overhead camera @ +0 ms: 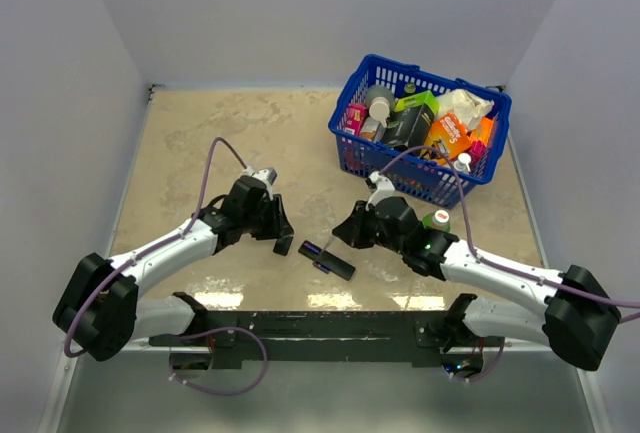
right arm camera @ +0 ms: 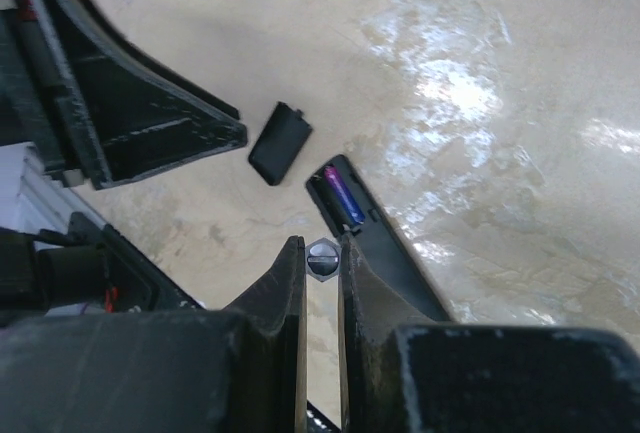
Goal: Unload the batteries from the remote control
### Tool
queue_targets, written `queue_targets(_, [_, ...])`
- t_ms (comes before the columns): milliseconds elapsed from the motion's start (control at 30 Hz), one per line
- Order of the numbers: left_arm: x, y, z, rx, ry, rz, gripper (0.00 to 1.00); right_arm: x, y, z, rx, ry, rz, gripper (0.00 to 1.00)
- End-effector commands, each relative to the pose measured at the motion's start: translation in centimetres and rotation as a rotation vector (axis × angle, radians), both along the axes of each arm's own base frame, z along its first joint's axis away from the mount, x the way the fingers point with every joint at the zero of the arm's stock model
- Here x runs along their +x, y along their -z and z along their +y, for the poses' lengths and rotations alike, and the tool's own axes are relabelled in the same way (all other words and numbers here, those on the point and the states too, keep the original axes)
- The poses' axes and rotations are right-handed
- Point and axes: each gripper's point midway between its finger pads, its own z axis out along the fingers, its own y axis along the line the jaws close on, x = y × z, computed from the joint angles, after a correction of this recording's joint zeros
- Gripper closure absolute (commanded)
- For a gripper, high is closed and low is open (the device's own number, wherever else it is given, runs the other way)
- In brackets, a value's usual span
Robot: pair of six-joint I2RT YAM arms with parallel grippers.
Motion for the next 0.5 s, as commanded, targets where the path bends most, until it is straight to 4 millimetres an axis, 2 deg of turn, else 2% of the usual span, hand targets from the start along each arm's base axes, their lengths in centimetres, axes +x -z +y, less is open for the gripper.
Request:
queue_targets(0, [0.2,-0.9,-0.9,-0.071,-0.002,-0.023,0.60,0.4,-5.3,1.9,0.094,-0.065,-0.094,1.00])
queue_targets(133, [-0.2,-0.3,-2.0,-0.139,0.015,-0.001,0.62,1.3,-7.2,2.0,0.060,-0.104,-0.217,1.00])
queue_targets(267, [-0.9,0.5,-2.5,-0.170,0.033,0.031,0.65,2.6,-7.3,2.3,-0.020,-0.126,-0.291,1.00])
queue_targets(300, [-0.9,0.7,-2.5,-0.171,0.031,0.033,0.65,2.9,-7.8,2.5,-0.040,-0.141,-0.322,1.00])
queue_targets(467, [-1.5,1.0,-2.5,-0.172,0.042,0.036,0.65,3.3,-8.1,2.9,-0.086,-0.194,-0.386,1.00])
